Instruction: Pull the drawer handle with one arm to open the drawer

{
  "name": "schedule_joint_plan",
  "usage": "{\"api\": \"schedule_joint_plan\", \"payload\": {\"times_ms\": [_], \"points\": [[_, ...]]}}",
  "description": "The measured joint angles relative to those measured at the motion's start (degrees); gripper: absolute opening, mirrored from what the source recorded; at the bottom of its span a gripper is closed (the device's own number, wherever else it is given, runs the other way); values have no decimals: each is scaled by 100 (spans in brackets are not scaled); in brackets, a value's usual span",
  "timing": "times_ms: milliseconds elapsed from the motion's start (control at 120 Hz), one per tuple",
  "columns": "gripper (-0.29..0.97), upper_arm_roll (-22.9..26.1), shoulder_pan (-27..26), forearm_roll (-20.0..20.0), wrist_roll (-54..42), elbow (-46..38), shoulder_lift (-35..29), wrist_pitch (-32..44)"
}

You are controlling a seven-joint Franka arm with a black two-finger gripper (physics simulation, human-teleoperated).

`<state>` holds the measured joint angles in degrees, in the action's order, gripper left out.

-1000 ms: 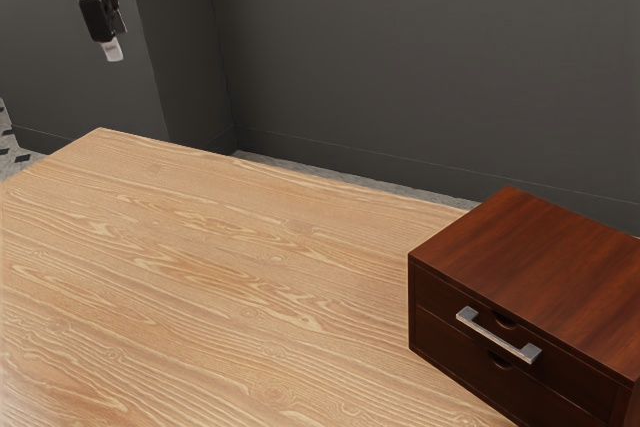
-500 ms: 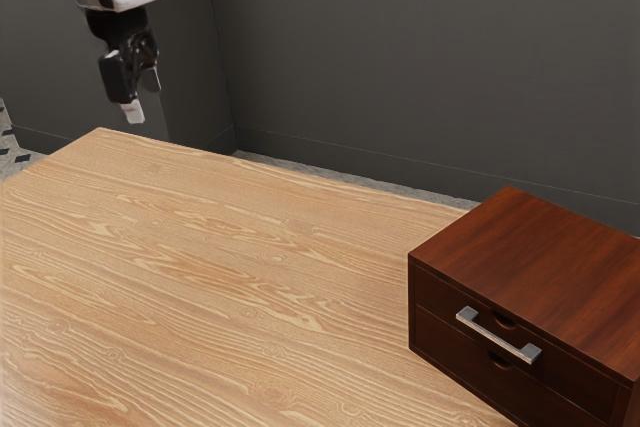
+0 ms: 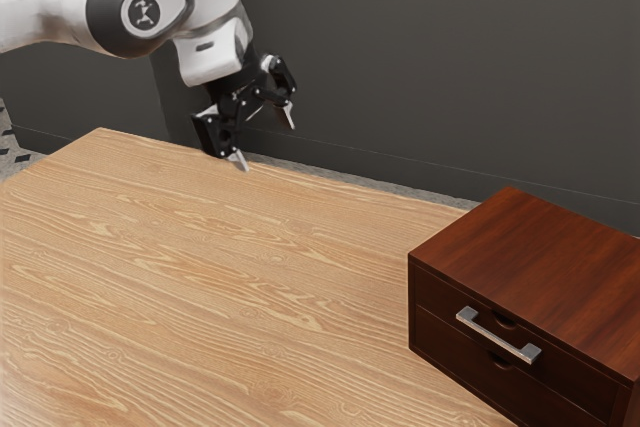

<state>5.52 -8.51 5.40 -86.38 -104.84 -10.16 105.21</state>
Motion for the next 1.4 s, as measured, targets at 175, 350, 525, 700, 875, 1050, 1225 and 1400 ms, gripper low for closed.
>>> {"api": "schedule_joint_plan", "payload": {"times_ms": [175, 350, 525, 700, 875, 1050, 1225, 1400], "points": [[68, 3, -482, 324, -497, -372, 49, 711], [68, 3, -790, 641, -817, -517, 242, 1259], [68, 2, -1215, 777, -958, -531, 500, 1590], [68, 2, -1516, 950, -1033, -531, 778, 1810], [68, 2, -1869, 1023, -1090, -531, 1065, 2042], [46, 2, -2292, 1044, -1107, -531, 1377, 2343], [24, -4, -2241, 977, -1094, -785, 1452, 2791], [17, -6, -2311, 945, -1085, -1029, 1464, 3345]]}}
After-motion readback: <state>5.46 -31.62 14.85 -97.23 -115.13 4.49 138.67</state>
